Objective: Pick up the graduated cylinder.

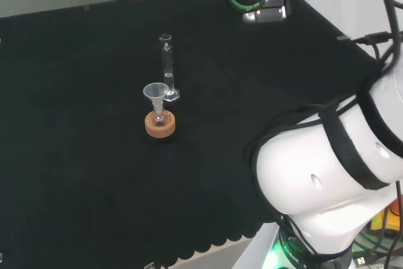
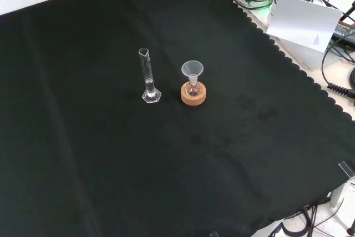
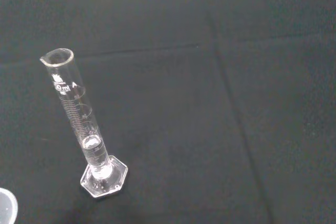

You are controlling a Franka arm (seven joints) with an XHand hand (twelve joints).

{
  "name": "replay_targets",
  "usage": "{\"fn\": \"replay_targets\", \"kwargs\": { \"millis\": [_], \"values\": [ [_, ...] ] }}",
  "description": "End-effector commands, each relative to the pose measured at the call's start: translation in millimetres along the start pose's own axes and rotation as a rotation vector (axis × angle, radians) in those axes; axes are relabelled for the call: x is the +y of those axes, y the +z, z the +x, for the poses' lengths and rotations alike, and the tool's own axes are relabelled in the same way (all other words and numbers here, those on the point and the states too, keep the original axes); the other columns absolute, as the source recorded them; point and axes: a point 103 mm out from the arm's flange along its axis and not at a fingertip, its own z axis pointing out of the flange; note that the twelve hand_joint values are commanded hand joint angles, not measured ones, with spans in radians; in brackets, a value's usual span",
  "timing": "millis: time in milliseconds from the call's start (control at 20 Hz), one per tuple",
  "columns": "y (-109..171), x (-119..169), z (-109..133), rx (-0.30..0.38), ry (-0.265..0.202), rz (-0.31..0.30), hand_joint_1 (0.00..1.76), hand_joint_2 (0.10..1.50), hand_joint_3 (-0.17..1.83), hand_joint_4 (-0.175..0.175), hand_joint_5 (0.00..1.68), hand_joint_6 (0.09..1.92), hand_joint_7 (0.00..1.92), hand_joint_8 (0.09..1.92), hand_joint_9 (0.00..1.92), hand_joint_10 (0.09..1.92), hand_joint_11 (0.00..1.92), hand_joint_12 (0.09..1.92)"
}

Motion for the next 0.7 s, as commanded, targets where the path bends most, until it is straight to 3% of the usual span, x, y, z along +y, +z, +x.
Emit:
{"fn": "replay_targets", "kwargs": {
  "millis": [50, 200, 350, 700],
  "values": [
    [36, 48, -12, 0.125, -0.065, -0.094, 0.08, 1.31, 0.04, -0.045, 0.32, 0.09, 0.13, 0.61, 0.36, 0.71, 0.22, 1.38],
    [59, 54, -13, 0.173, -0.116, -0.108, 0.18, 1.29, 0.03, -0.053, 0.37, 0.09, 0.21, 0.67, 0.48, 0.69, 0.3, 1.36],
    [82, 57, -14, 0.203, -0.163, -0.083, 0.24, 1.26, 0.02, -0.055, 0.39, 0.09, 0.24, 0.69, 0.52, 0.68, 0.33, 1.36],
    [123, 62, -12, 0.245, -0.215, -0.024, 0.29, 1.23, 0.0, -0.051, 0.4, 0.09, 0.25, 0.7, 0.53, 0.66, 0.33, 1.36]
  ]
}}
